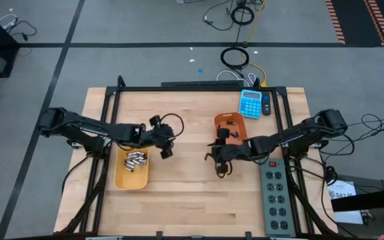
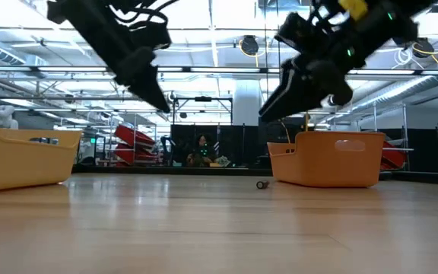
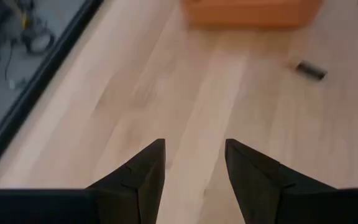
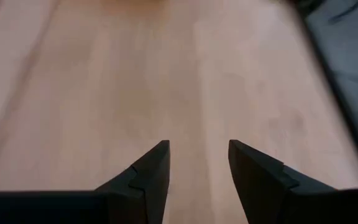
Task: Sort batteries
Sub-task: Put the black brown battery into the orange bin
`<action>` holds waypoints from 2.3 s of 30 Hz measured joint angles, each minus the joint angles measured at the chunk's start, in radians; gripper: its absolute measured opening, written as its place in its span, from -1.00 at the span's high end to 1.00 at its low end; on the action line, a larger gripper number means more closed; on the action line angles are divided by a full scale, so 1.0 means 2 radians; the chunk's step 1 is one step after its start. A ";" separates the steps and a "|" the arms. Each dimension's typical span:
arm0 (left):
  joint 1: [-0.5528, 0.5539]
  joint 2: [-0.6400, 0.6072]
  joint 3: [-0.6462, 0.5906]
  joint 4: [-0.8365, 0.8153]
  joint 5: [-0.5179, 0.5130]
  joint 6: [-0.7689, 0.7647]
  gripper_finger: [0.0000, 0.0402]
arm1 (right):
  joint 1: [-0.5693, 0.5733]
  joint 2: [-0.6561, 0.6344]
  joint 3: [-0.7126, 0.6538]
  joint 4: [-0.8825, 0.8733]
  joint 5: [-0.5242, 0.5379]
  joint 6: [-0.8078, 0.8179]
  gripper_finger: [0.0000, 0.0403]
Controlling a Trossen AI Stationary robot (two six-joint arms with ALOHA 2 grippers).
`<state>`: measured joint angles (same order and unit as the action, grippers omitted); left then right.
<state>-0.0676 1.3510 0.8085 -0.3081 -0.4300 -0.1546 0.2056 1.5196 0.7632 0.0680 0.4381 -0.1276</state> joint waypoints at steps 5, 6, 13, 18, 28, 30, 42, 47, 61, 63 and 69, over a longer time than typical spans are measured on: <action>-0.029 0.006 -0.039 0.114 0.002 0.058 0.13 | -0.018 0.030 0.074 -0.137 -0.087 -0.032 0.23; -0.032 0.001 -0.052 0.132 0.003 0.065 0.13 | -0.021 0.041 0.086 -0.151 -0.104 -0.039 0.23; -0.049 -0.063 -0.131 0.204 0.004 0.045 0.13 | -0.033 0.139 0.194 -0.253 -0.127 -0.102 0.23; -0.062 -0.104 -0.173 0.245 0.002 0.042 0.13 | -0.043 0.190 0.233 -0.294 -0.128 -0.134 0.23; -0.069 -0.114 -0.234 0.327 -0.010 0.045 0.13 | -0.062 0.207 0.237 -0.310 -0.136 -0.174 0.23; -0.068 -0.115 -0.250 0.347 -0.011 0.050 0.13 | -0.070 0.218 0.236 -0.308 -0.151 -0.181 0.23; -0.063 -0.129 -0.272 0.391 -0.008 0.188 0.13 | -0.092 0.226 0.237 -0.309 -0.214 -0.149 0.57; -0.038 -0.136 -0.271 0.407 0.052 0.217 0.13 | -0.090 0.226 0.237 -0.312 -0.220 -0.099 0.93; 0.043 -0.136 -0.271 0.461 0.149 0.269 0.13 | -0.089 0.212 0.233 -0.249 -0.171 -0.026 0.99; 0.062 -0.131 -0.271 0.460 0.155 0.272 0.13 | -0.087 0.212 0.232 -0.246 -0.154 -0.019 0.99; 0.116 -0.116 -0.272 0.475 0.253 0.265 0.13 | -0.071 0.179 0.232 -0.246 -0.093 0.013 1.00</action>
<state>0.1635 1.1185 0.2655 0.6424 0.0767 0.3763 0.0629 1.8783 1.2266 -0.4240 0.2511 -0.1011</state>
